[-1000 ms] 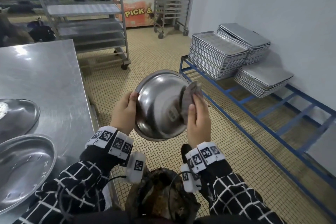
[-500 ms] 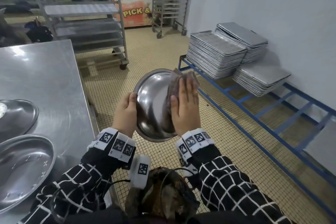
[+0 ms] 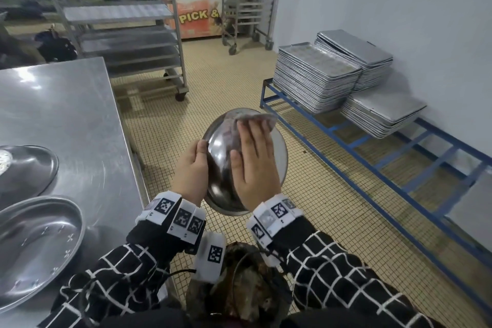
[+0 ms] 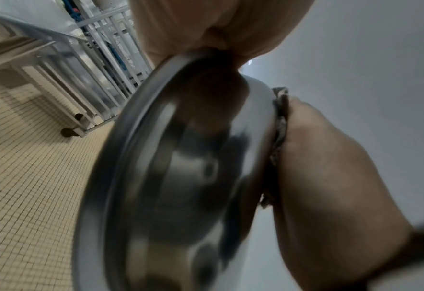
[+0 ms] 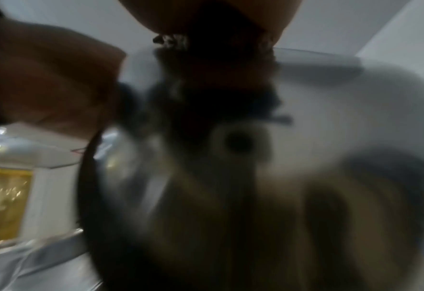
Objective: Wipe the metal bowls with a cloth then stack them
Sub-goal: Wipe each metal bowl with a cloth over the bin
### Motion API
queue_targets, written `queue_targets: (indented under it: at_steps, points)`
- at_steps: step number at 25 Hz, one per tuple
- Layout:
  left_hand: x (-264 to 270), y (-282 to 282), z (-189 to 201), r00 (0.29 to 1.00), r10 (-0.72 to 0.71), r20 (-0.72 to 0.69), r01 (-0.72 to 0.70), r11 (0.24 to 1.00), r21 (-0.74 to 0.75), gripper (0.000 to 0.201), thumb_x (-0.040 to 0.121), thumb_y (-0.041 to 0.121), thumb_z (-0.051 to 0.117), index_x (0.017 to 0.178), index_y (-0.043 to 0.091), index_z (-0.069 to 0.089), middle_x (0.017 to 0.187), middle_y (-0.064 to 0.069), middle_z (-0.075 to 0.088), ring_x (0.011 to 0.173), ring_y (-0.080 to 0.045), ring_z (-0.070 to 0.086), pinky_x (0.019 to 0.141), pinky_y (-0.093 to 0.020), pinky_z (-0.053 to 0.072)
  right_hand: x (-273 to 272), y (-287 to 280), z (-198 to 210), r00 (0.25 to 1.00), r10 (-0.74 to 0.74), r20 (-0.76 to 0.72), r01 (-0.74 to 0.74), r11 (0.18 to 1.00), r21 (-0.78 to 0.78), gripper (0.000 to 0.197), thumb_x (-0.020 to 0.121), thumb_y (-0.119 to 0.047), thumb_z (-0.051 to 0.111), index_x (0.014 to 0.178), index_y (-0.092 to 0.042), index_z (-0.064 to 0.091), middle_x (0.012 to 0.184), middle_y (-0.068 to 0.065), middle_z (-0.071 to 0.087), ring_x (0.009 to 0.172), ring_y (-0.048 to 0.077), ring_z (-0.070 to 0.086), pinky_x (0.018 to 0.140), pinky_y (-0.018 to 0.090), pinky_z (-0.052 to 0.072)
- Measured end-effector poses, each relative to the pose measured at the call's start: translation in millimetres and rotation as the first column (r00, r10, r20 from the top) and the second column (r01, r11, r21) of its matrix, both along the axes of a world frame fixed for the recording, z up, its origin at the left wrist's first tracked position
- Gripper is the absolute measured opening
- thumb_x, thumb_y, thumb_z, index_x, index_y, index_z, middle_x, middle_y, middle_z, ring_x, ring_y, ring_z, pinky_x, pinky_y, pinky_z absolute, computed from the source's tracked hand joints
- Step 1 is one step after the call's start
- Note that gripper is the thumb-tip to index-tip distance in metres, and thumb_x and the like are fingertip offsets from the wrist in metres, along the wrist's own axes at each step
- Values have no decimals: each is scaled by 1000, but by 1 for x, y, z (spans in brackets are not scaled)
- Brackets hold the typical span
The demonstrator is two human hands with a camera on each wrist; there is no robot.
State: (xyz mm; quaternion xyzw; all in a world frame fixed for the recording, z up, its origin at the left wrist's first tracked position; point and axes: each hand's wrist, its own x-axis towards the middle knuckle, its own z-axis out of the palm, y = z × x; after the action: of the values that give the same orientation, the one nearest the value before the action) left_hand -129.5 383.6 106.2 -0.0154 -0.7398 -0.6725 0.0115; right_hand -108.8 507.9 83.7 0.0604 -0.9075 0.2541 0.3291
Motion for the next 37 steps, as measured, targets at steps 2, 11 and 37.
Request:
queue_targets:
  at_steps: [2,11,37]
  points:
    - [1,-2,2,999,-39,-1,39,999,-32,28,101,29,38,88,19,60,88,-7,65,83,-22,61,79,-37,51,-13,13,16,998,-42,-45,42,999,-8,47,99,-34,29,131,-9,51,137,7,49,133,22,38,112,42,30]
    - [-10,-17,5,998,10,-59,-15,996,-86,30,101,32,39,82,24,60,78,0,61,74,-15,56,70,-27,42,3,34,-13,989,-111,93,139,908,-394,46,99,-37,32,137,-13,45,136,5,48,124,10,44,102,34,43]
    - [-16,-29,-41,954,-297,-36,275,918,-285,20,98,31,46,110,28,60,99,8,65,94,-10,61,81,-27,50,2,86,-2,925,15,380,116,941,-317,24,100,-28,40,107,-14,59,91,-8,57,80,1,52,65,9,34]
